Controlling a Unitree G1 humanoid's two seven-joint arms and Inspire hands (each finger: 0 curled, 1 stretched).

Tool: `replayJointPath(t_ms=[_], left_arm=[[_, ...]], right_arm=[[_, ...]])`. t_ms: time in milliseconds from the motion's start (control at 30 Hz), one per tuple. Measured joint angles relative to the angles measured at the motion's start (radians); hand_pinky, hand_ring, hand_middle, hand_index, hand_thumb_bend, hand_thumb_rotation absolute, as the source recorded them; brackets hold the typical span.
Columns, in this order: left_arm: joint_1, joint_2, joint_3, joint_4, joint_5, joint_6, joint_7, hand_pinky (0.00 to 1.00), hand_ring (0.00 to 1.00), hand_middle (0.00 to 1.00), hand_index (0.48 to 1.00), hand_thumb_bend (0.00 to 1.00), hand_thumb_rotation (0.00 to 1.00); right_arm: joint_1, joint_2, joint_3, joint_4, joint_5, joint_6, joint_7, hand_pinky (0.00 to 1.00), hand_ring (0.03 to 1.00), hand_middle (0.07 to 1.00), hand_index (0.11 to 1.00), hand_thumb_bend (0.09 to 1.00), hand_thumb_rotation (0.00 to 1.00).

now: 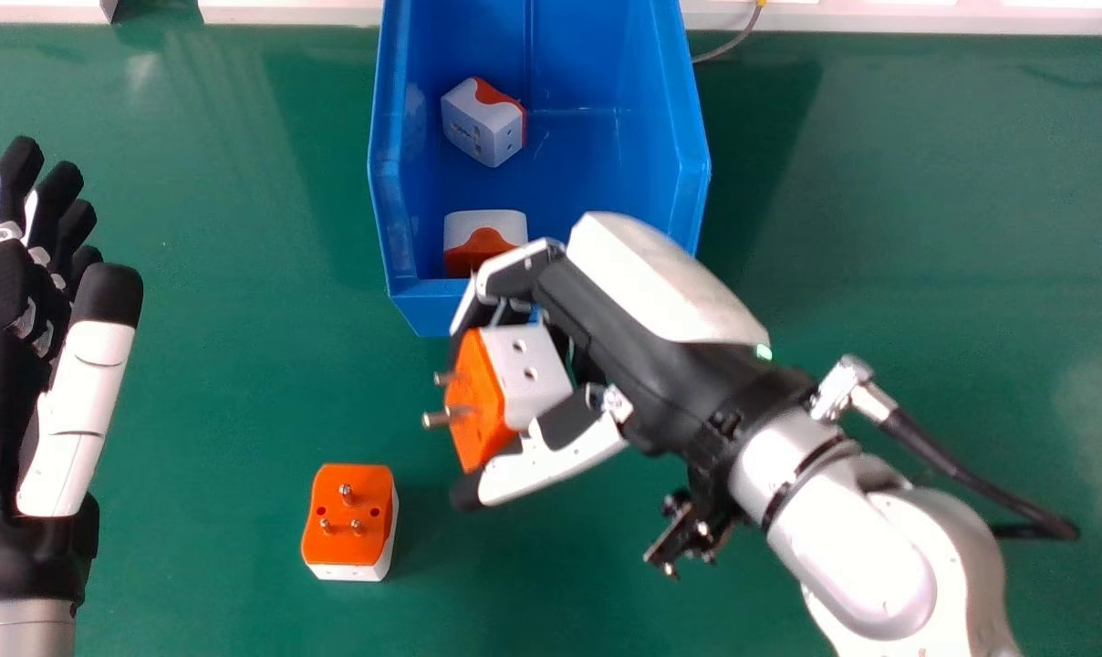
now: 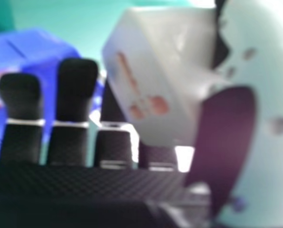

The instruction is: Pick all objects and put in blue box

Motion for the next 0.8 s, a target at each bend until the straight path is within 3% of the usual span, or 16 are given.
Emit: replayJointPath(t_ms=[133,200,300,500,667,800], left_arm=[[-0.001,0.000,0.000,0.005,0.000,-0.004,-0.001,0.95,0.96,0.96,0.973,0.77,0.79],[-0.001,0.001,0.001,0.020,-0.001,-0.022,-0.003,0.95,0.96,0.96,0.971,0.77,0.79],[-0.002,0.002,0.002,0.032,-0.001,-0.029,-0.003,0.95,0.96,0.96,0.968,0.77,0.79],[-0.007,0.001,0.001,0.034,0.000,-0.037,-0.001,0.95,0.96,0.96,0.963,0.77,0.79],[-0.006,0.001,0.000,0.033,0.016,-0.040,0.002,0.94,0.95,0.96,0.960,0.77,0.79],[0.000,0.001,0.001,0.033,0.016,-0.041,0.001,0.94,0.95,0.96,0.966,0.78,0.79]], right_arm=[[-0.050,0.018,-0.020,0.015,0.003,0.000,-0.012,0.17,0.229,0.291,0.475,0.481,0.13],[-0.071,0.020,-0.032,0.035,0.012,-0.006,-0.030,0.18,0.236,0.297,0.476,0.481,0.13],[-0.101,0.019,-0.042,0.070,0.018,-0.013,-0.051,0.17,0.220,0.281,0.475,0.481,0.13],[-0.194,0.017,-0.066,0.144,0.017,-0.025,-0.078,0.15,0.199,0.263,0.474,0.481,0.13],[-0.266,0.014,-0.085,0.210,0.017,-0.026,-0.091,0.14,0.189,0.251,0.473,0.481,0.13],[-0.306,0.011,-0.100,0.251,0.018,-0.026,-0.102,0.13,0.177,0.239,0.472,0.481,0.13]])
